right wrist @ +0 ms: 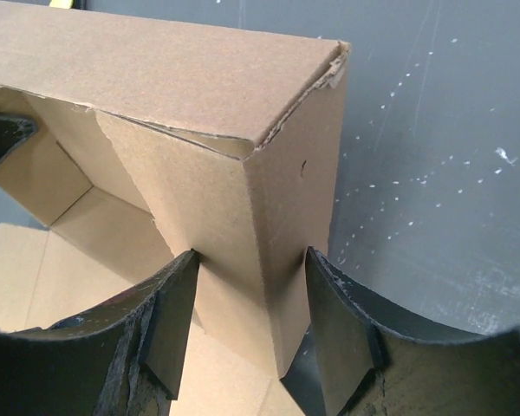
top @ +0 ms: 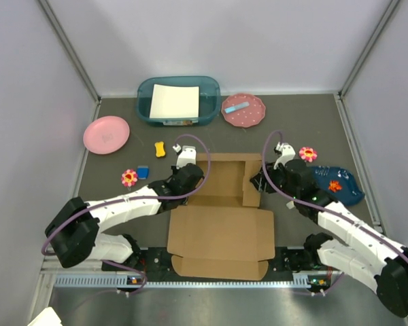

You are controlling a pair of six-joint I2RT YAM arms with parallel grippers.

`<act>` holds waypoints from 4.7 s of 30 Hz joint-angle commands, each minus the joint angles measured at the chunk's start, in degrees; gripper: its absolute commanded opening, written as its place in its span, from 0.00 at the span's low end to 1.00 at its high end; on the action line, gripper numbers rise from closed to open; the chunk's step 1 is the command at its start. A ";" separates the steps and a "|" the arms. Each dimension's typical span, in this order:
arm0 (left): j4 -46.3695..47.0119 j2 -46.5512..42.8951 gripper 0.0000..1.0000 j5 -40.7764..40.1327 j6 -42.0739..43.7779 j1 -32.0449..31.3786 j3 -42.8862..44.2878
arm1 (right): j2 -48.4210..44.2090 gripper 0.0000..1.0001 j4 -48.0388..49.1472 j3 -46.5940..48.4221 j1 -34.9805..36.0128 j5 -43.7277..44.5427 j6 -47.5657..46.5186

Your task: Fold the paper box

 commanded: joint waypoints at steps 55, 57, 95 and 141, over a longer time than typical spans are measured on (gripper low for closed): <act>0.50 -5.72 0.00 3.20 0.02 -0.32 0.60 | 19.88 0.07 -13.07 13.30 18.43 40.71 -2.54; 0.50 -5.37 0.00 3.03 -0.33 -0.41 0.69 | 17.78 0.21 -10.96 11.46 18.43 37.64 -1.75; 11.73 1.83 0.00 -7.24 -4.82 -0.41 -1.16 | -18.08 0.73 -7.08 1.61 18.61 20.75 -1.84; 53.25 11.43 0.28 -5.59 23.14 -0.50 -11.53 | 6.87 0.60 17.35 1.35 -11.80 -0.78 7.92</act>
